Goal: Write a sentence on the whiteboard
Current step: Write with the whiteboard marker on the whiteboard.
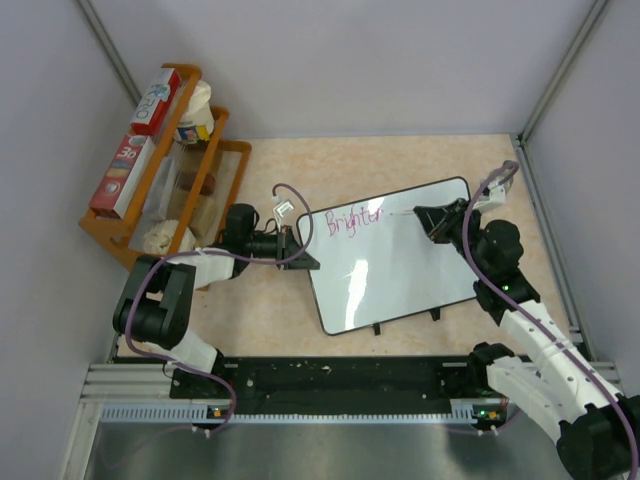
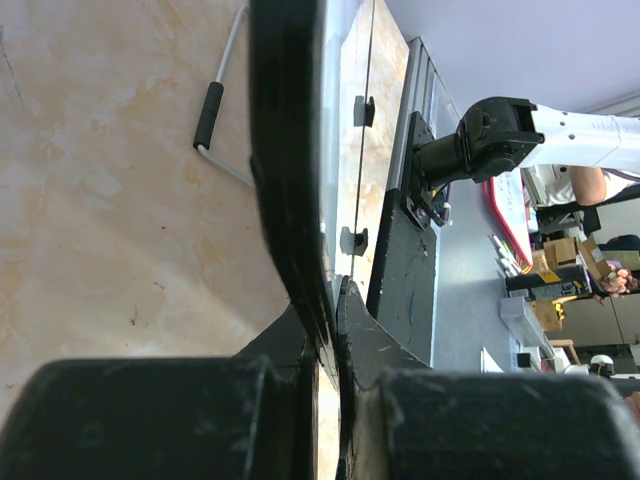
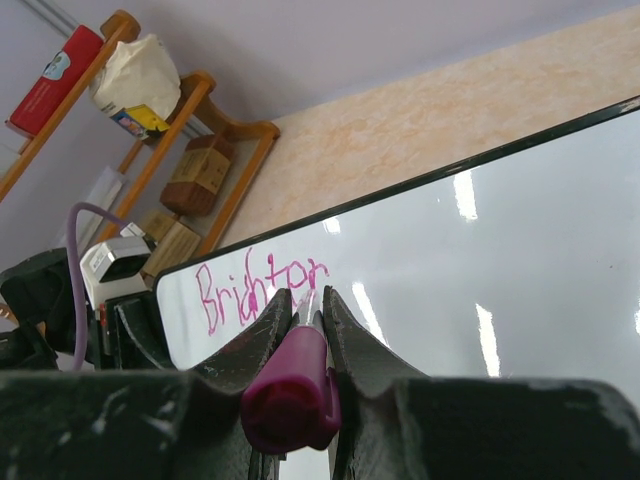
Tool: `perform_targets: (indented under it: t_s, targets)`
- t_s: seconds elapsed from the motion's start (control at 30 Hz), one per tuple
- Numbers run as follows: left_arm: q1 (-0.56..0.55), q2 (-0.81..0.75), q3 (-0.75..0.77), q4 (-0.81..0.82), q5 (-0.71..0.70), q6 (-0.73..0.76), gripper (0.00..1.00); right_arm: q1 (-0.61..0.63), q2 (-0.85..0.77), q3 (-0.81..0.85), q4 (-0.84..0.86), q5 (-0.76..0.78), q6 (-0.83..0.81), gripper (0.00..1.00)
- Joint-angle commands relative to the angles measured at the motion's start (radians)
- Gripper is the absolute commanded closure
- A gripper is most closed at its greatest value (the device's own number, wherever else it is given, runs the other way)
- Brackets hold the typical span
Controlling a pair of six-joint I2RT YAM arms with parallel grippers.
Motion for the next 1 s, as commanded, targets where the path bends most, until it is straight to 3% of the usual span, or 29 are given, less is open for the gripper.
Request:
perform_targets:
  t_s: [0.0,0.97]
  targets:
    - [-0.027,0.001,-0.044,0.007,-0.111,0.198,1.00,-0.011,-0.010,0.000,0.013,-0.019,-0.002,1.00]
    - [-0.027,-0.002,-0.049,0.016,-0.109,0.193,1.00,-0.011,-0.035,-0.016,0.021,-0.026,0.009,1.00]
